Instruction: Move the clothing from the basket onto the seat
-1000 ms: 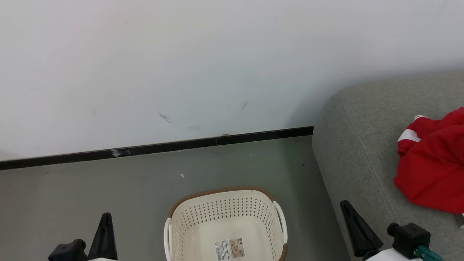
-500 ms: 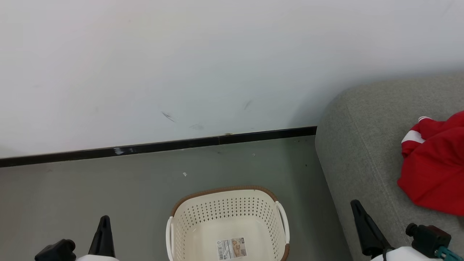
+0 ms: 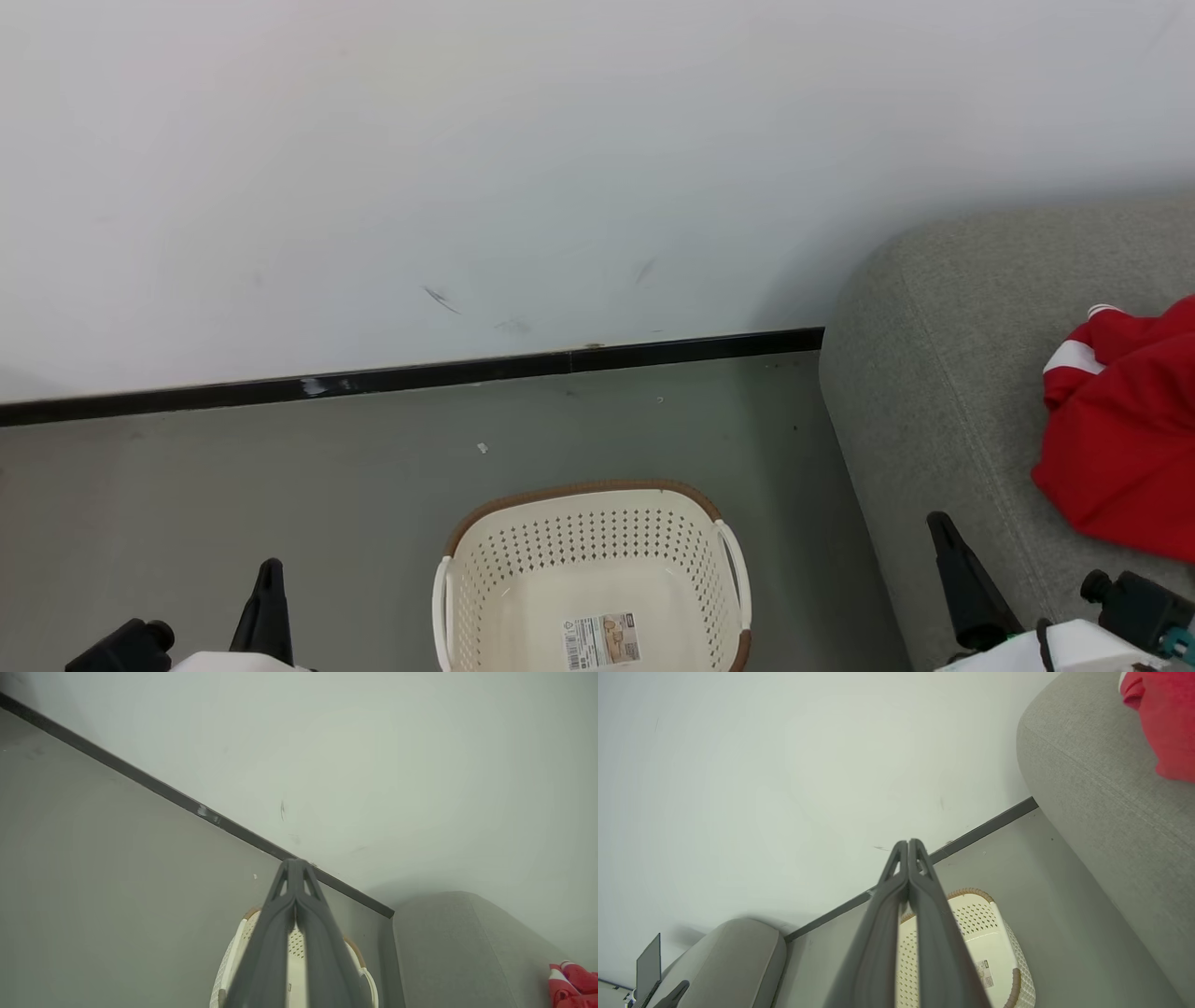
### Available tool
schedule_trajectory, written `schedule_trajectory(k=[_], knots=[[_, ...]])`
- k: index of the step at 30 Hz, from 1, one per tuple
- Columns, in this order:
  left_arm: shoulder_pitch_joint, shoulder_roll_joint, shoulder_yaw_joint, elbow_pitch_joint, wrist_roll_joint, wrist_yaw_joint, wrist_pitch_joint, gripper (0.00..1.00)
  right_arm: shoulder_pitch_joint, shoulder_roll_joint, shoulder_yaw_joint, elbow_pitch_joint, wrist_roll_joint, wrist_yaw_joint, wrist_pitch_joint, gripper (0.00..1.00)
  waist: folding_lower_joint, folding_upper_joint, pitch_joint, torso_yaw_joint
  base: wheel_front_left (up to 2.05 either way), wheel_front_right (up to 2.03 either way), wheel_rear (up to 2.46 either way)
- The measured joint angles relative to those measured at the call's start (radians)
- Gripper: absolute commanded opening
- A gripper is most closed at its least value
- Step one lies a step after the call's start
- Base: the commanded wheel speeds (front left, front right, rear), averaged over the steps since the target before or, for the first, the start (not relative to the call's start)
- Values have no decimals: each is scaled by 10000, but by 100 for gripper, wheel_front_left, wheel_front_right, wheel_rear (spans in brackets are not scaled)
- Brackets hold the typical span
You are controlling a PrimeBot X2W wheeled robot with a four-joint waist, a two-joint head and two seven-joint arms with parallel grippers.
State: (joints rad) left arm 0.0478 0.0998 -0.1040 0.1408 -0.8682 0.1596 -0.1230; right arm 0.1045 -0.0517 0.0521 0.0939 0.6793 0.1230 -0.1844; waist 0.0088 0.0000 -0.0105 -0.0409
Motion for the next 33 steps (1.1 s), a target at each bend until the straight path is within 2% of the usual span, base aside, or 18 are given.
schedule_trajectory(k=[7, 23, 33], knots=[[-14, -58, 192, 21, -819, -261, 267, 0, -139, -132, -50, 165, 1160, 0, 226, 0, -2, 0, -9, 47, 0, 0, 0], [-250, -228, 642, 155, -2748, -821, 832, 0, -546, -393, -109, 629, 3935, 0, 706, 0, -69, 0, 51, 155, 0, 0, 0], [-416, -309, 892, 263, -3756, -1151, 1145, 0, -914, -491, -151, 832, 5404, 0, 892, 0, -78, 0, 78, 212, 0, 0, 0]])
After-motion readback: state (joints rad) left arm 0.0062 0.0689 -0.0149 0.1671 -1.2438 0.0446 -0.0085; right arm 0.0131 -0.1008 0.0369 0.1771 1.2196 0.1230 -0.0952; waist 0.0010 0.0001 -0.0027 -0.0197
